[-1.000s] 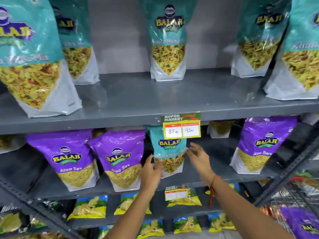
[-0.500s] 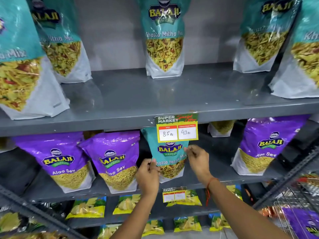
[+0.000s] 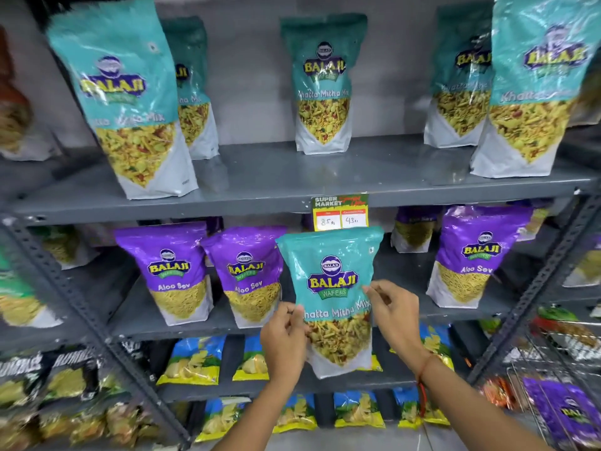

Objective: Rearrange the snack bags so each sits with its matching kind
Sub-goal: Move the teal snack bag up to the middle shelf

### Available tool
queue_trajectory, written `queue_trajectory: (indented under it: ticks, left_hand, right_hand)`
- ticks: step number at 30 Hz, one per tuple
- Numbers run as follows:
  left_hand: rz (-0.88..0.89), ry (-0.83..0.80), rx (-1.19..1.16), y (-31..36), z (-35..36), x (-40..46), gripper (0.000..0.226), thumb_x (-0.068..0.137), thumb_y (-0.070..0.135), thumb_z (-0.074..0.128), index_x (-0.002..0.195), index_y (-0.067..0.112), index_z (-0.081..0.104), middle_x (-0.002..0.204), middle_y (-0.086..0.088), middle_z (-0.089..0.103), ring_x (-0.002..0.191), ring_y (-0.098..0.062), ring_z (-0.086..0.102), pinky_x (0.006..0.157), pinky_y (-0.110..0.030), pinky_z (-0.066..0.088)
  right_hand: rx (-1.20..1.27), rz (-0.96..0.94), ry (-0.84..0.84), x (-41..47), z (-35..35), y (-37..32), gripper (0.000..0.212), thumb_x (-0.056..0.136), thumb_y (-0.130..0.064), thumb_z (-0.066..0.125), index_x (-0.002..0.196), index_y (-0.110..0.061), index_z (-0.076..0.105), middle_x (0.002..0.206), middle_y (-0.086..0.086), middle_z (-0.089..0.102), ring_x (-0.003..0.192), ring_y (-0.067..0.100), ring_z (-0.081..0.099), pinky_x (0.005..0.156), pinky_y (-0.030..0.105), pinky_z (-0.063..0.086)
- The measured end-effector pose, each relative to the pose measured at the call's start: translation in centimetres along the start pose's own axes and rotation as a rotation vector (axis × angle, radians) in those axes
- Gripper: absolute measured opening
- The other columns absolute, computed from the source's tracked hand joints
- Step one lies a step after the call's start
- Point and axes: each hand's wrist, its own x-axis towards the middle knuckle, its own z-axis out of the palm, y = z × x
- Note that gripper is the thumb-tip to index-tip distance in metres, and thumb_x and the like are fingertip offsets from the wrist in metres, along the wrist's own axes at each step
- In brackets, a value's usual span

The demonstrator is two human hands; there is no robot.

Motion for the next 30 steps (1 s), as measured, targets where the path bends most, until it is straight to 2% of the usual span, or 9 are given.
queue_trajectory:
  ticks: [5, 7, 9, 11, 14, 17, 22, 26, 30]
  left_hand:
    - [0.221, 0.051, -0.071, 6.6, -3.2, 1.7, 0.025, 0.095, 0.032, 0.058, 0.073, 0.02, 0.059, 0.059, -0.002, 0.065, 0.052, -0.019, 0.061, 0.056, -0.038, 0.05]
    - [0.286, 0.081, -0.109, 9.5, -4.0, 3.3, 0.027, 0.092, 0.038, 0.056, 0.073, 0.019, 0.059, 0.055, 0.001, 0.063, 0.051, -0.017, 0.06, 0.053, -0.033, 0.046]
    - [0.34, 0.111, -0.15, 12.8, -4.5, 5.2, 0.027, 0.093, 0.034, 0.059, 0.074, 0.015, 0.06, 0.052, 0.006, 0.063, 0.049, -0.006, 0.057, 0.05, -0.025, 0.042]
    - [0.409, 0.145, -0.173, 16.2, -4.8, 7.3, 0.024, 0.094, 0.024, 0.061, 0.075, 0.009, 0.061, 0.049, 0.005, 0.06, 0.046, -0.001, 0.055, 0.049, -0.018, 0.04]
    - [0.494, 0.163, -0.183, 20.2, -5.0, 10.9, 0.024, 0.094, 0.025, 0.06, 0.076, 0.01, 0.062, 0.052, 0.003, 0.06, 0.047, -0.004, 0.056, 0.055, -0.03, 0.048]
    - [0.534, 0.193, -0.193, 22.9, -4.7, 14.9, 0.023, 0.093, 0.033, 0.059, 0.07, 0.028, 0.061, 0.049, 0.004, 0.06, 0.047, -0.011, 0.056, 0.057, -0.039, 0.05]
    - [0.54, 0.216, -0.193, 24.7, -4.0, 19.5, 0.025, 0.093, 0.029, 0.06, 0.068, 0.032, 0.058, 0.052, 0.003, 0.06, 0.049, -0.016, 0.055, 0.059, -0.042, 0.048]
    - [0.52, 0.218, -0.16, 23.9, -3.4, 21.8, 0.025, 0.094, 0.028, 0.06, 0.069, 0.028, 0.058, 0.053, 0.0, 0.06, 0.049, -0.017, 0.056, 0.06, -0.042, 0.05]
    - [0.49, 0.225, -0.149, 22.9, -2.8, 23.4, 0.024, 0.094, 0.026, 0.06, 0.07, 0.026, 0.059, 0.053, 0.001, 0.06, 0.048, -0.012, 0.055, 0.061, -0.037, 0.049]
  right_hand:
    - [0.124, -0.127, 0.085, 1.8, -2.3, -6.9, 0.015, 0.088, -0.015, 0.07, 0.073, -0.012, 0.072, 0.071, 0.004, 0.074, 0.066, 0.019, 0.064, 0.064, 0.036, 0.05]
    - [0.153, -0.196, 0.125, 3.6, -3.2, -9.9, 0.014, 0.089, -0.015, 0.07, 0.076, -0.012, 0.073, 0.072, -0.002, 0.074, 0.065, 0.003, 0.063, 0.063, 0.025, 0.05]
    - [0.194, -0.245, 0.174, 5.9, -4.0, -12.8, 0.012, 0.088, -0.015, 0.071, 0.079, -0.01, 0.075, 0.07, -0.008, 0.071, 0.064, -0.006, 0.061, 0.061, 0.014, 0.047]
    - [0.262, -0.279, 0.206, 8.4, -4.5, -15.5, 0.014, 0.088, -0.019, 0.071, 0.078, -0.01, 0.075, 0.068, -0.005, 0.072, 0.061, -0.002, 0.061, 0.062, 0.024, 0.051]
    - [0.292, -0.334, 0.244, 12.5, -4.8, -18.8, 0.015, 0.087, -0.023, 0.07, 0.075, -0.013, 0.073, 0.069, 0.004, 0.073, 0.063, 0.007, 0.057, 0.065, 0.033, 0.049]
    - [0.346, -0.371, 0.279, 16.4, -4.8, -21.1, 0.017, 0.086, -0.022, 0.07, 0.069, -0.016, 0.072, 0.065, 0.004, 0.07, 0.062, 0.007, 0.055, 0.065, 0.035, 0.049]
    - [0.358, -0.399, 0.265, 21.0, -3.4, -22.4, 0.026, 0.084, -0.022, 0.069, 0.067, -0.003, 0.07, 0.065, 0.02, 0.068, 0.059, 0.013, 0.051, 0.063, 0.045, 0.05]
    - [0.345, -0.34, 0.211, 23.7, -1.3, -21.2, 0.028, 0.081, -0.032, 0.069, 0.07, -0.006, 0.073, 0.069, 0.011, 0.075, 0.069, 0.03, 0.069, 0.07, 0.048, 0.057]
    - [0.308, -0.309, 0.141, 25.1, 0.2, -19.9, 0.025, 0.083, -0.032, 0.069, 0.073, -0.01, 0.076, 0.071, 0.006, 0.077, 0.074, 0.029, 0.071, 0.069, 0.04, 0.057]
